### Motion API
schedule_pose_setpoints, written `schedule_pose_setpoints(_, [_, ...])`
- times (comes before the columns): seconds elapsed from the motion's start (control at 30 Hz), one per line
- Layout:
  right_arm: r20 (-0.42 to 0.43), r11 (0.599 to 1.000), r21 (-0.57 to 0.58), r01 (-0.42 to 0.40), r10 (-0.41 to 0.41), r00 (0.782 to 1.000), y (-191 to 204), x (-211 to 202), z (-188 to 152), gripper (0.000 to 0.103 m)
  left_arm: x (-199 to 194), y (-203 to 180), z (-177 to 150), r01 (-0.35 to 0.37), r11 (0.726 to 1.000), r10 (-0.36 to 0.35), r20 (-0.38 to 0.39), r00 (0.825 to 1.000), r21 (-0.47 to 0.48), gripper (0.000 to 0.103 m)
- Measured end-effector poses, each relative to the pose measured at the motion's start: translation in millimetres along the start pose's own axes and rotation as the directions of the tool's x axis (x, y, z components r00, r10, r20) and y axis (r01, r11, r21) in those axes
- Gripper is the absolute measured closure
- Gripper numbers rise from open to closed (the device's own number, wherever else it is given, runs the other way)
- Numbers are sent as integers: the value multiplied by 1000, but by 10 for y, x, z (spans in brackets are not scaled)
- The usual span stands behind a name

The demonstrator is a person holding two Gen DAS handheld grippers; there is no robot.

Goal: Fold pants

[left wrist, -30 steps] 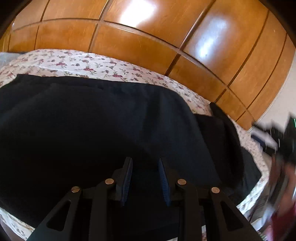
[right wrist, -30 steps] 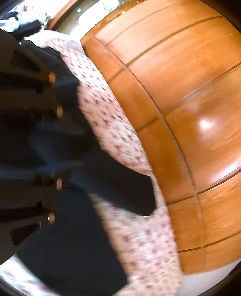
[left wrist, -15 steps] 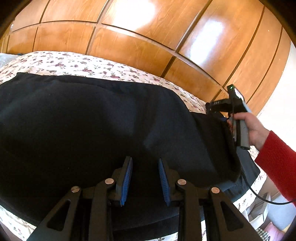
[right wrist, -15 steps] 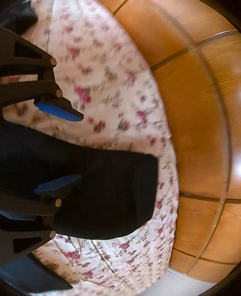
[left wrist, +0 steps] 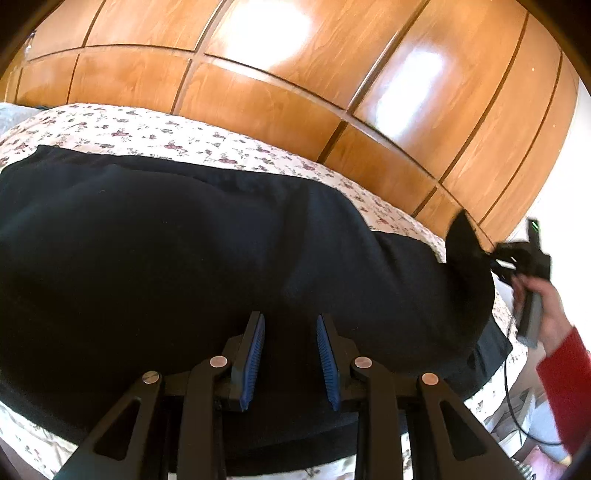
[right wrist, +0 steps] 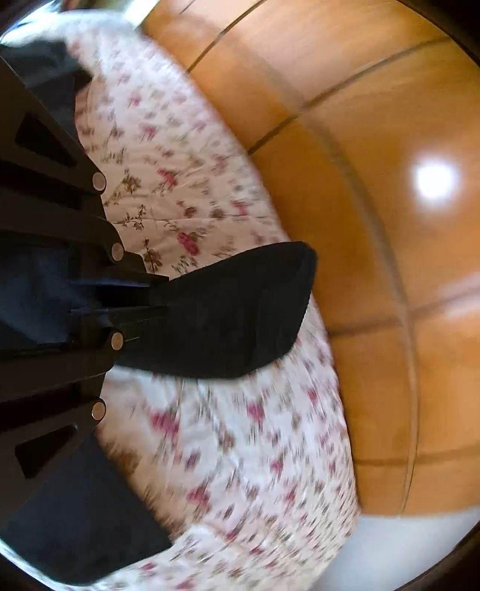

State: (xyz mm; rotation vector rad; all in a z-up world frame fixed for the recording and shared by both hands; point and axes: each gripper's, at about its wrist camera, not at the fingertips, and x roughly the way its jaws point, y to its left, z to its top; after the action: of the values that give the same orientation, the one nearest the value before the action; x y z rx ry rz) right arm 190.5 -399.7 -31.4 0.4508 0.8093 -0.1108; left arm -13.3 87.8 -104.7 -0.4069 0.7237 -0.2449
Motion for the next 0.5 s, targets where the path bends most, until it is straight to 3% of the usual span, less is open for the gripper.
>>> schedule_pose_setpoints(0.1, [69, 993, 96, -65, 58, 996, -421, -409, -161, 95, -54, -87, -46, 14, 999, -14, 1, 1000, 36, 74])
schedule_pose_setpoints(0.23, [110, 963, 240, -127, 103, 989, -972, -653, -561, 95, -102, -247, -107, 67, 996, -66, -12, 998, 57, 74])
schedule_pose_setpoints(0.37, [75, 912, 377, -159, 141, 987, -1341, -504, -846, 95, -70, -387, -151, 119, 992, -118, -49, 992, 28, 74])
schedule_pose_setpoints(0.5, [124, 848, 469, -249, 215, 969, -1495, -456, -999, 92, -48, -454, -207, 148, 988, -152, -84, 985, -53, 69])
